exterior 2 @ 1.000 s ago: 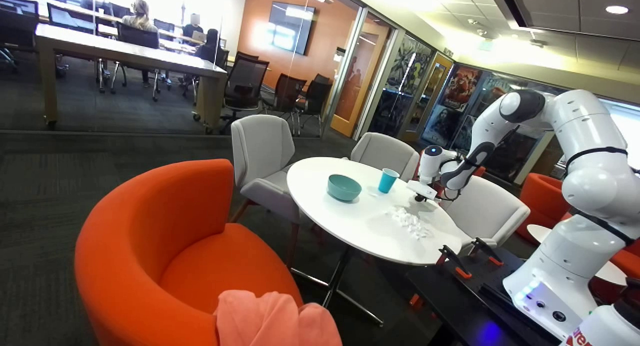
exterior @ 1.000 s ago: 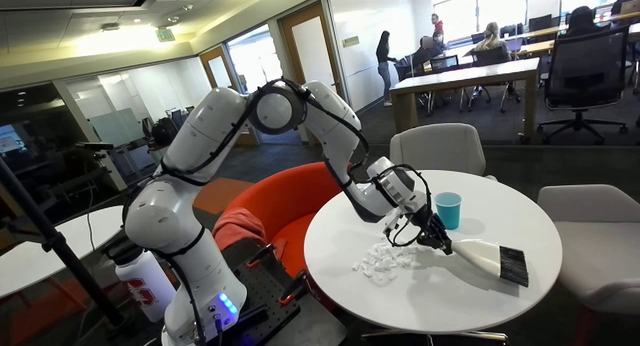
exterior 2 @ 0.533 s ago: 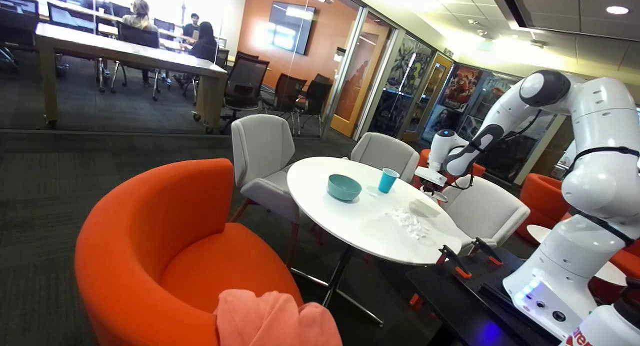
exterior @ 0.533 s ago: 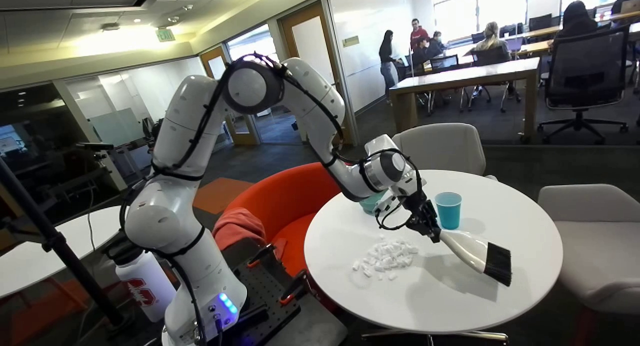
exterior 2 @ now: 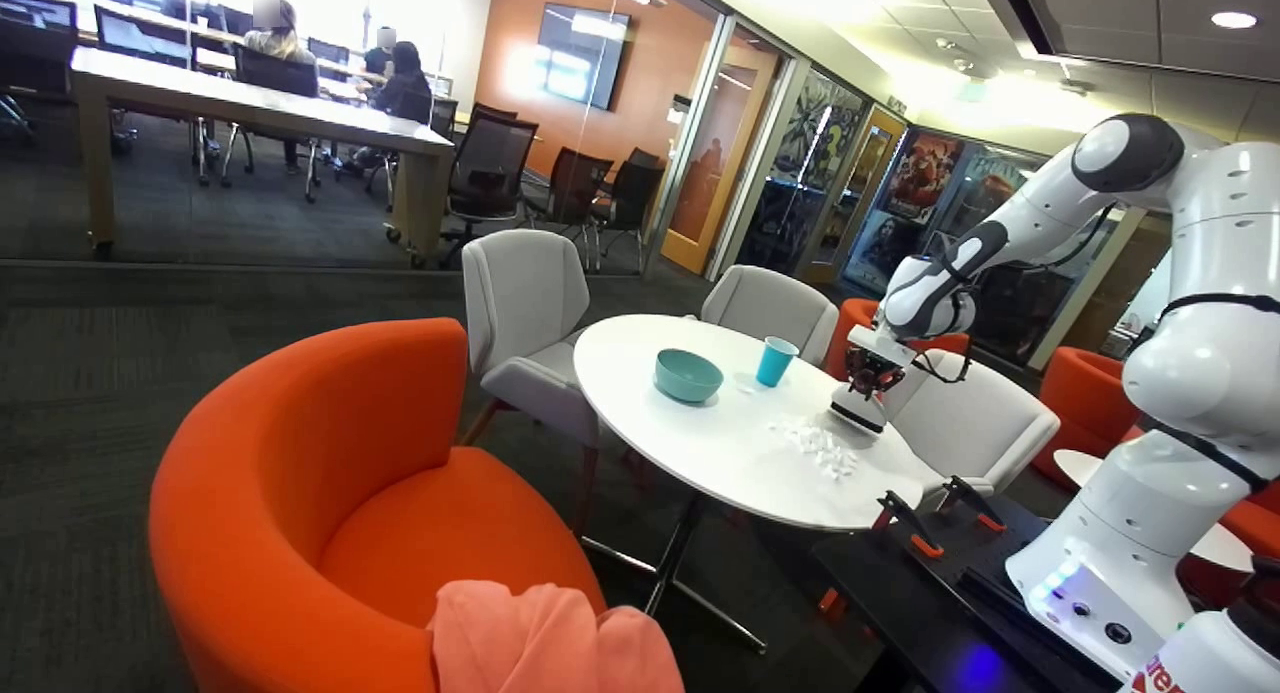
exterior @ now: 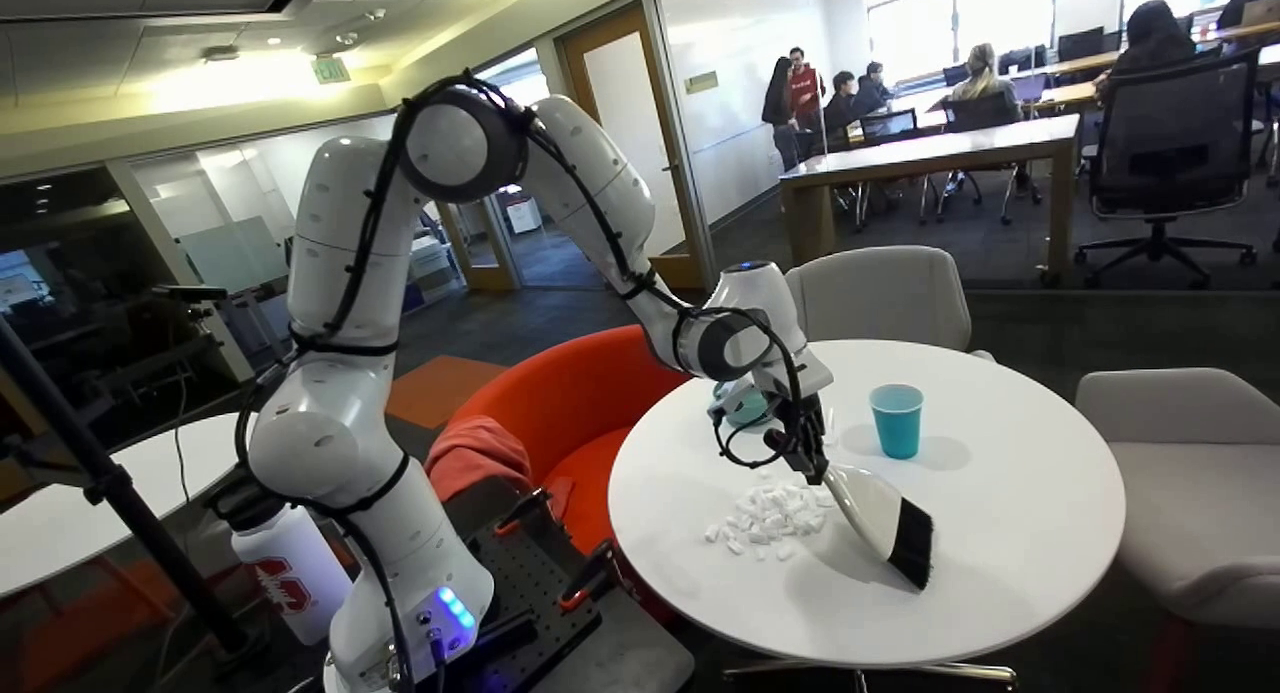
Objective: Sweep the litter on the table slightly to the edge
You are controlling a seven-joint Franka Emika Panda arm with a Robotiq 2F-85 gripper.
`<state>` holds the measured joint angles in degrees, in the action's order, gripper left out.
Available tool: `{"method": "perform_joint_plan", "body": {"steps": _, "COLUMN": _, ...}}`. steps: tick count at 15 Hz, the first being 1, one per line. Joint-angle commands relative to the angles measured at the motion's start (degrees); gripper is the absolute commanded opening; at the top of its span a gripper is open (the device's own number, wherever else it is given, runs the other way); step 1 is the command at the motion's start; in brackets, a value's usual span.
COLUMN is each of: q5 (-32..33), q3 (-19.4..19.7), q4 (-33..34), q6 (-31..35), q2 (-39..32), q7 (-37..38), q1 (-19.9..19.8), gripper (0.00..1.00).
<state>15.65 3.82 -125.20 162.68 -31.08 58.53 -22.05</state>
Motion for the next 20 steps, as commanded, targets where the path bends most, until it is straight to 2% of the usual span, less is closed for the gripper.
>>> {"method": "perform_joint_plan", "body": {"steps": 1, "q5": -12.53, "q3": 0.30, "q4": -7.16, "q6": 3.09, "q2": 4.09, "q7": -9.76, "q1": 3.67, "gripper": 0.14}}
{"method": "perform_joint_plan", "body": {"steps": 5, "q5": -23.18, "q3": -0.14, "q4": -10.32, "q6": 2.73, "q2": 4.92, "q7": -15.71, "q1": 8.75, "gripper": 0.14}}
{"method": "perform_joint_plan", "body": {"steps": 9, "q5": -29.52, "q3": -0.80, "q4": -11.52, "q6": 0.01, "q2": 5.89, "q7": -17.08, "q1": 13.93, "gripper": 0.14}}
{"method": "perform_joint_plan", "body": {"steps": 14, "q5": -32.61, "q3": -1.22, "q4": -12.15, "q6": -3.86, "q2": 7.64, "q7": -16.23, "q1": 19.46, "gripper": 0.14}}
{"method": "perform_joint_plan", "body": {"steps": 20, "q5": -34.16, "q3": -2.82, "q4": -12.52, "q6": -10.10, "q2": 10.25, "q7": -16.04, "q1": 22.92, "gripper": 0.14}}
